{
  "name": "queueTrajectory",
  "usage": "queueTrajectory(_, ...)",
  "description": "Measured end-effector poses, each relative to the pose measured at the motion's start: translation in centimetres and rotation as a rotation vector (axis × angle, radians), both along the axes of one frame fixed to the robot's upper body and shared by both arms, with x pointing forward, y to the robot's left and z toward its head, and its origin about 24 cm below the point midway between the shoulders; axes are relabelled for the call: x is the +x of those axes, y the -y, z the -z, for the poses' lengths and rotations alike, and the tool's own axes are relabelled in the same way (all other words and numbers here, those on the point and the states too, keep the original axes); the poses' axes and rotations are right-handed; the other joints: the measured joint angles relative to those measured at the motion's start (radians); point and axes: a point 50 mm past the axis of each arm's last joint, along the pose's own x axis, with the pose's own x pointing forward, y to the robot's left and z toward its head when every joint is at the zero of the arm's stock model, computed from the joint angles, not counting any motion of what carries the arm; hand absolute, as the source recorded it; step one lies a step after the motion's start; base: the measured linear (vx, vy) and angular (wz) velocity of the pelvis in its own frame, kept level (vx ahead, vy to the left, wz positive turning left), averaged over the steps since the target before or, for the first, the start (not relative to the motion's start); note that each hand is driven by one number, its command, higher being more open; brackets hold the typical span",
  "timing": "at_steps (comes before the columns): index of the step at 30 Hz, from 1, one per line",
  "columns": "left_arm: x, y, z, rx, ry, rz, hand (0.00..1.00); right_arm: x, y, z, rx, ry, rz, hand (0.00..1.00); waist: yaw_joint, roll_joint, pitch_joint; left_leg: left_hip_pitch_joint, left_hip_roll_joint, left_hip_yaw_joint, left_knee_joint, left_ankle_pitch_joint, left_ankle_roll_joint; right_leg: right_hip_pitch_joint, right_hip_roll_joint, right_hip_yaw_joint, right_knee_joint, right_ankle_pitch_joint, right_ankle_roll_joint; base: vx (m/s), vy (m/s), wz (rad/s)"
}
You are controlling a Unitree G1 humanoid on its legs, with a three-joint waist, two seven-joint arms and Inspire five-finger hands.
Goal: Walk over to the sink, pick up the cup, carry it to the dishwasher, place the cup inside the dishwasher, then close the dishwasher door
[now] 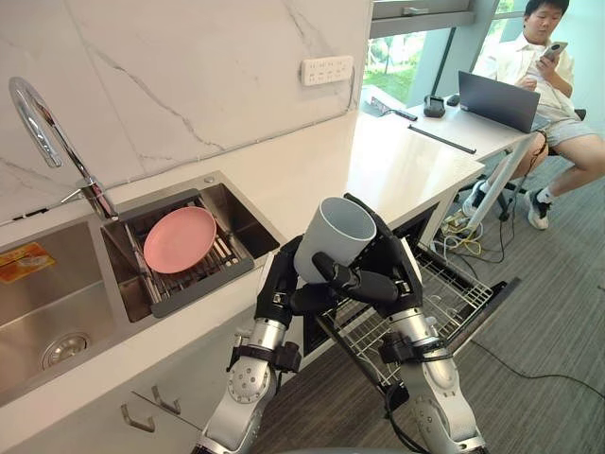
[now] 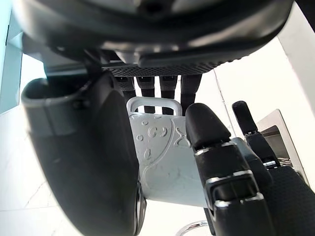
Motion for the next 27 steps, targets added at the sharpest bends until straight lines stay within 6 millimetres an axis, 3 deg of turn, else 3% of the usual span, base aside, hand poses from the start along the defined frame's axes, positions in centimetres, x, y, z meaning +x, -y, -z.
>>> queueTrajectory(1, 0.0, 0.0, 0.0, -0.007, -0.003, 0.0, 0.0, 0.0, 0.0, 0.0, -0.001, 0.0, -0.001, 0.0, 0.0, -0.001, 0.0, 0.0, 0.0, 0.0, 0.0, 0.0, 0.0, 0.0, 0.0, 0.0, 0.0, 0.0, 0.0, 0.0, 0.0, 0.0)
queueTrajectory(2, 0.0, 0.0, 0.0, -0.009, -0.004, 0.001, 1.0, 0.0, 0.0, 0.0, -0.001, 0.0, -0.002, 0.0, 0.0, -0.002, -0.001, 0.0, 0.0, 0.0, 0.0, 0.0, 0.0, 0.0, 0.0, 0.0, 0.0, 0.0, 0.0, 0.0, 0.0, 0.0)
queueTrajectory(17, -0.4, -1.1, -0.3, -0.079, 0.017, 0.087, 1.0, 0.6, 0.7, -1.1, -0.032, 0.064, -0.014, 0.0, 0.003, -0.008, 0.0, -0.002, 0.002, -0.002, 0.001, -0.001, -0.001, 0.003, 0.0, 0.0, 0.001, 0.0, 0.001, 0.0, 0.0, 0.0)
queueTrajectory(22, -0.8, -1.2, -1.3, -0.085, 0.068, 0.15, 1.0, 0.5, 1.5, -2.5, -0.045, 0.139, -0.012, 0.0, 0.003, -0.011, 0.004, -0.005, 0.003, -0.005, 0.0, -0.001, -0.001, 0.001, -0.002, -0.002, 0.001, -0.002, 0.002, 0.0, 0.0, 0.0)
queueTrajectory(27, -1.2, -1.2, -0.7, -0.093, 0.027, 0.215, 1.0, 0.5, 2.8, -3.3, -0.057, 0.175, 0.035, 0.0, 0.002, -0.01, 0.007, -0.017, 0.002, -0.005, 0.0, -0.002, -0.001, -0.014, -0.003, -0.002, 0.001, -0.003, 0.003, 0.0, 0.0, 0.0)
